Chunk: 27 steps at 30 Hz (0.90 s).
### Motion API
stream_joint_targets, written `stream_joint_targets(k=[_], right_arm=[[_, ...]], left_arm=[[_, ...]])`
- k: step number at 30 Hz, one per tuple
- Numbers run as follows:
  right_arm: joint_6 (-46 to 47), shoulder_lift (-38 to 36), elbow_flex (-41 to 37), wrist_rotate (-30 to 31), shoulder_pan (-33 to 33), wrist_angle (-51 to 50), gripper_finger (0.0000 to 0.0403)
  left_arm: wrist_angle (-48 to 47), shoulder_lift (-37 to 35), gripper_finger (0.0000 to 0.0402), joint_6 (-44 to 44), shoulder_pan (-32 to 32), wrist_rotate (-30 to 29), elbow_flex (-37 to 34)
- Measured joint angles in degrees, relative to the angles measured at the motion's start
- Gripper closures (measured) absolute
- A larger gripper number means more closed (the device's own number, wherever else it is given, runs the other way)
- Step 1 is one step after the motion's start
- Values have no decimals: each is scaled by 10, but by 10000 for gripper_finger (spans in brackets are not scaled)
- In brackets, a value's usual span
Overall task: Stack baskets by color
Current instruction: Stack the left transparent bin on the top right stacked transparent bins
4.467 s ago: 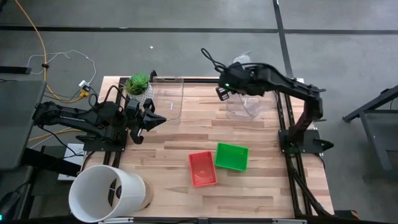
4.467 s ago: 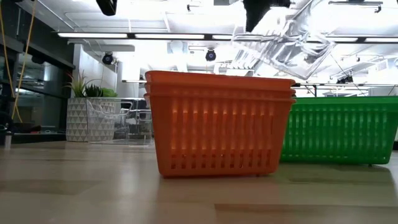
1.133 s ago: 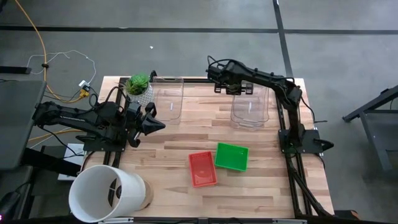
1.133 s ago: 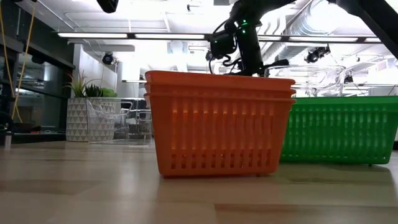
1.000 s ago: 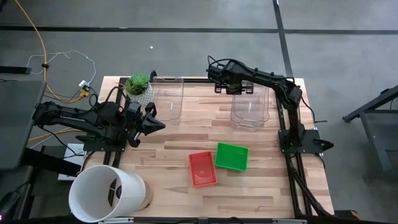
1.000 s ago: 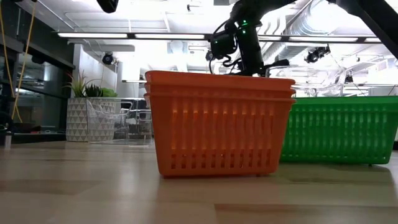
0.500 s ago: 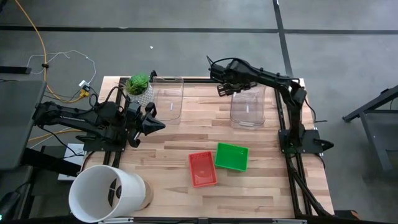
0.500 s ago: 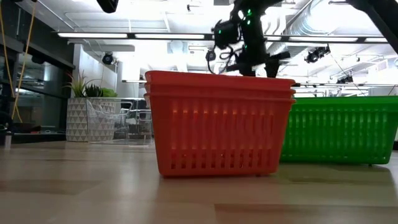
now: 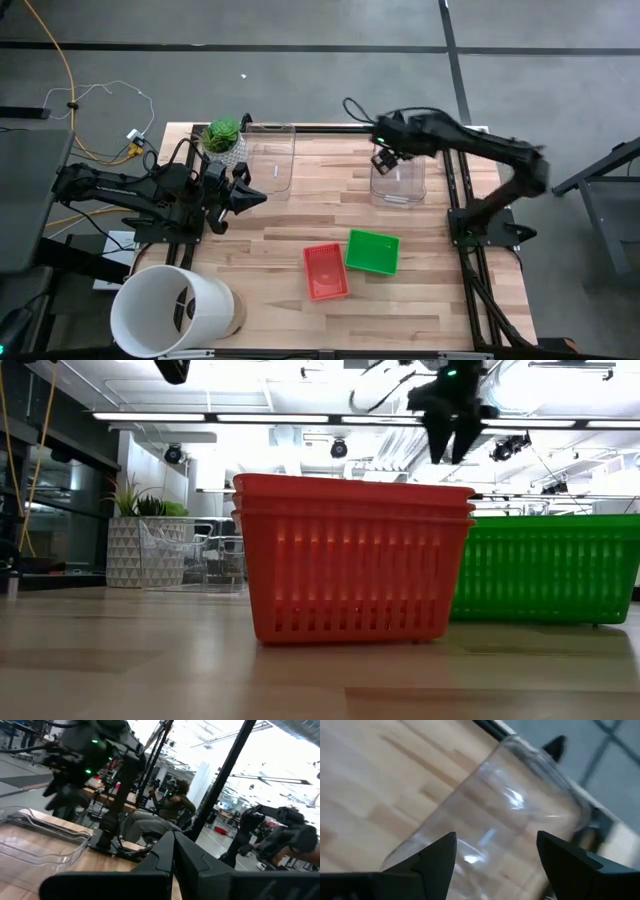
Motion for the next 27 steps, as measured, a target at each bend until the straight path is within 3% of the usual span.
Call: stream_joint_targets(k=[7, 14, 20, 27], right_arm=[[16, -206, -232, -115, 56, 282, 140], [3, -341, -379, -184, 117, 570, 140], [-15, -398, -421, -168, 148, 622, 140], [-58, -403, -421, -166, 154, 636, 140]], left_arm=[[0, 1, 401, 0, 0, -15, 0], [0, 5, 401, 15, 0, -63, 0], [0, 10, 401, 15, 0, -75, 0], [-1, 26, 402, 15, 0, -82, 0]])
